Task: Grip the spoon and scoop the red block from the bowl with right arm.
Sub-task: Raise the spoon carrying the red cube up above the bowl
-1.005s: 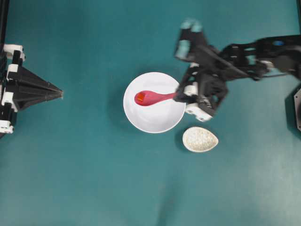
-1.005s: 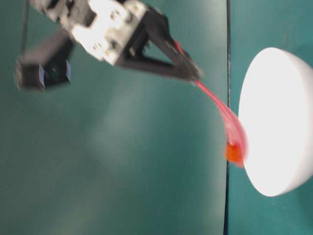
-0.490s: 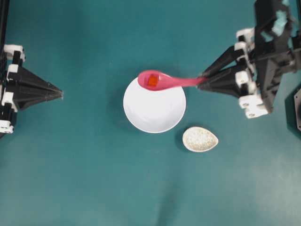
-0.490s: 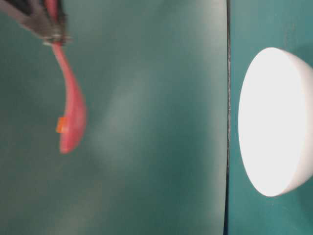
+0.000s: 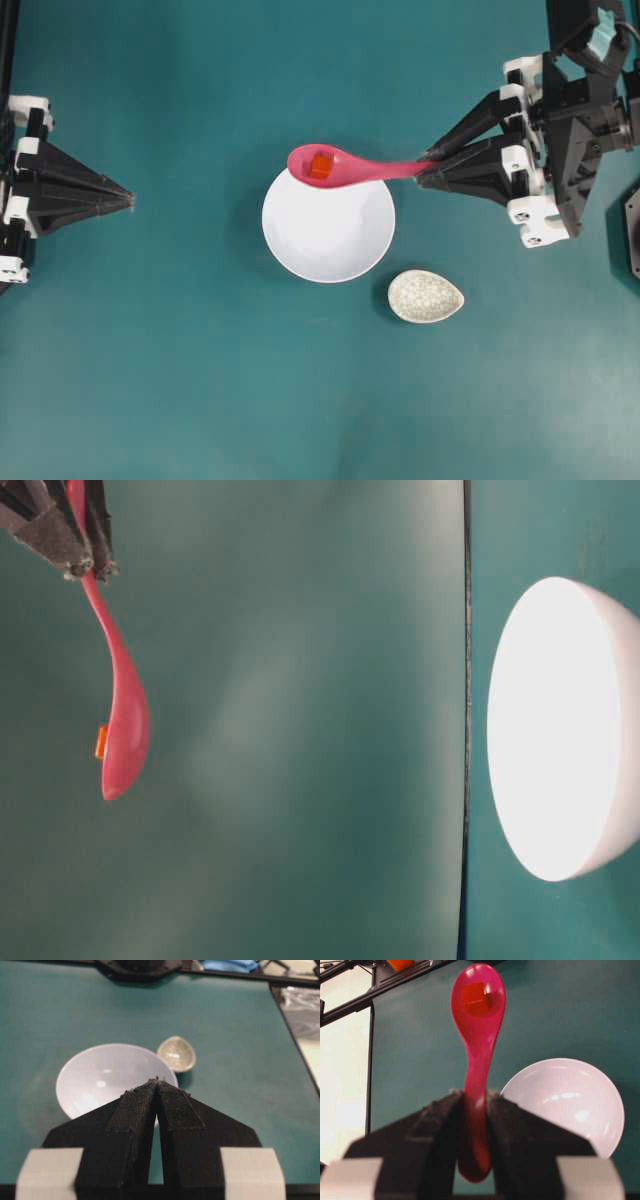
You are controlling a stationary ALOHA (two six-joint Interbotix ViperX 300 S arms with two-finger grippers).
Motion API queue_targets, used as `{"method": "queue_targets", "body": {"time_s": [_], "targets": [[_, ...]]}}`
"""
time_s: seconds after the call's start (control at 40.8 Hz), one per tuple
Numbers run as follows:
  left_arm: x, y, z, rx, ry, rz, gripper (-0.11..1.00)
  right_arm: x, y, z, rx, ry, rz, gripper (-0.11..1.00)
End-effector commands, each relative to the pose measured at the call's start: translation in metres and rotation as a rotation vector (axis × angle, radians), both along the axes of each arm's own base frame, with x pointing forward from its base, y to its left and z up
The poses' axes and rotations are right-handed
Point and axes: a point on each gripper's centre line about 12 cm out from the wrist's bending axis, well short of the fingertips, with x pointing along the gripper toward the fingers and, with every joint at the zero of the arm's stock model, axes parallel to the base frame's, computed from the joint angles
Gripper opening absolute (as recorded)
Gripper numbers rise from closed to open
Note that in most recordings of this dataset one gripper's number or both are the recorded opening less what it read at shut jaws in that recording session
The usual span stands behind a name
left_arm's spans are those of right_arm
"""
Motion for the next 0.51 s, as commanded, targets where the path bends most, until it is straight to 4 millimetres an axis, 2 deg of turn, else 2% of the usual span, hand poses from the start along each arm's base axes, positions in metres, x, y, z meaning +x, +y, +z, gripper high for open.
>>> {"method": "queue_targets", "body": {"time_s": [0.0, 0.49], "targets": [[0.0024, -0.0011, 0.0113, 0.005, -0.026, -0.005, 0.00, 0.0012, -0.0009, 0.0149, -0.001, -0.044, -0.006, 0.24], [0.0020, -0.0007, 0.0092, 0.009, -0.003, -0.004, 0.00, 0.0075, -0.0017, 0.0095, -0.011, -0.022, -0.003, 0.23]]}}
